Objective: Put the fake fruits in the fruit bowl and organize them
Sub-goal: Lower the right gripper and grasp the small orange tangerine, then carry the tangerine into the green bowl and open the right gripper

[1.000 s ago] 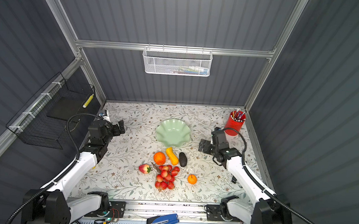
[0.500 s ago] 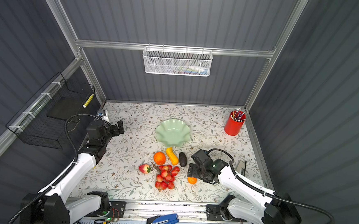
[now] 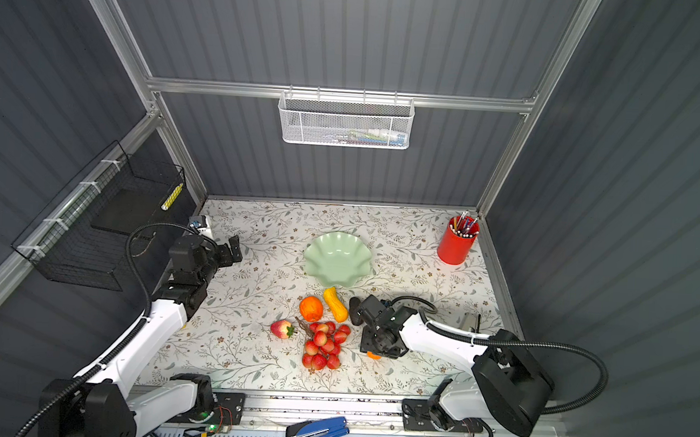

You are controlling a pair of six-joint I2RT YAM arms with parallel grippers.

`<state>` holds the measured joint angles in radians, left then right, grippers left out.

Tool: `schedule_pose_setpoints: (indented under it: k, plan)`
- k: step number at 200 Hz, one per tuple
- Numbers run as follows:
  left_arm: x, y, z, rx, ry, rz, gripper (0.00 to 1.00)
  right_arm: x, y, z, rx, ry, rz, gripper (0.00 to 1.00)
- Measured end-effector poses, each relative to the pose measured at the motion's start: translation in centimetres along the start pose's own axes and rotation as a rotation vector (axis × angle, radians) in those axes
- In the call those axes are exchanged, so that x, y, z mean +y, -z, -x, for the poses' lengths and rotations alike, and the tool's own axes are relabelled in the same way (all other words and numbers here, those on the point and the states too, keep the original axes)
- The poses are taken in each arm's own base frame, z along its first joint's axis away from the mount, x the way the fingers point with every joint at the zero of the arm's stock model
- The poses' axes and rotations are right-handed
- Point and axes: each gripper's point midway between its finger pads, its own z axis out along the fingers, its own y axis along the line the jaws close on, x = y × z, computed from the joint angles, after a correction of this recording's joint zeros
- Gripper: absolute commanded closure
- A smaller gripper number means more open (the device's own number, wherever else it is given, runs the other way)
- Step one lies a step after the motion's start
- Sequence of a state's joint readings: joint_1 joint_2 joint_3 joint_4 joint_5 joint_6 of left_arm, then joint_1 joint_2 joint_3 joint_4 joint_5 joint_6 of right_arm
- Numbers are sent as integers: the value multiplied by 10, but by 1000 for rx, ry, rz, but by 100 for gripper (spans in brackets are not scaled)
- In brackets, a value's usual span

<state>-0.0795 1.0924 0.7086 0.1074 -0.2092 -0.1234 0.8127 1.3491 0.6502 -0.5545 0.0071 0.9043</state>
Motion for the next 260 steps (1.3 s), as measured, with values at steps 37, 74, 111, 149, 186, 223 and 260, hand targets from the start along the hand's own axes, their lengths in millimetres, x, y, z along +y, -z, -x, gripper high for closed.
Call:
schedule_pose_setpoints:
  k: [37, 74, 111, 149, 186, 223, 260]
  plan:
    - [0, 0, -1, 3, 0, 0, 0, 7, 25, 22, -93, 14, -3, 56]
    - [0, -2, -3, 12, -2, 1, 0, 55, 84, 91, -281, 79, 66, 56]
    - [0, -3, -5, 20, -3, 2, 0, 112, 103, 184, -387, 159, 92, 56]
    - [0, -3, -5, 22, -4, 2, 0, 135, 56, 252, -369, 246, 43, 56]
    - [0, -3, -6, 26, -5, 2, 0, 126, 3, 285, -306, 279, -18, 54]
    - [-1, -4, -3, 24, -12, 2, 0, 115, -31, 294, -249, 296, -58, 50]
    - [-1, -4, -1, 23, -13, 1, 0, 114, -48, 290, -214, 309, -73, 36]
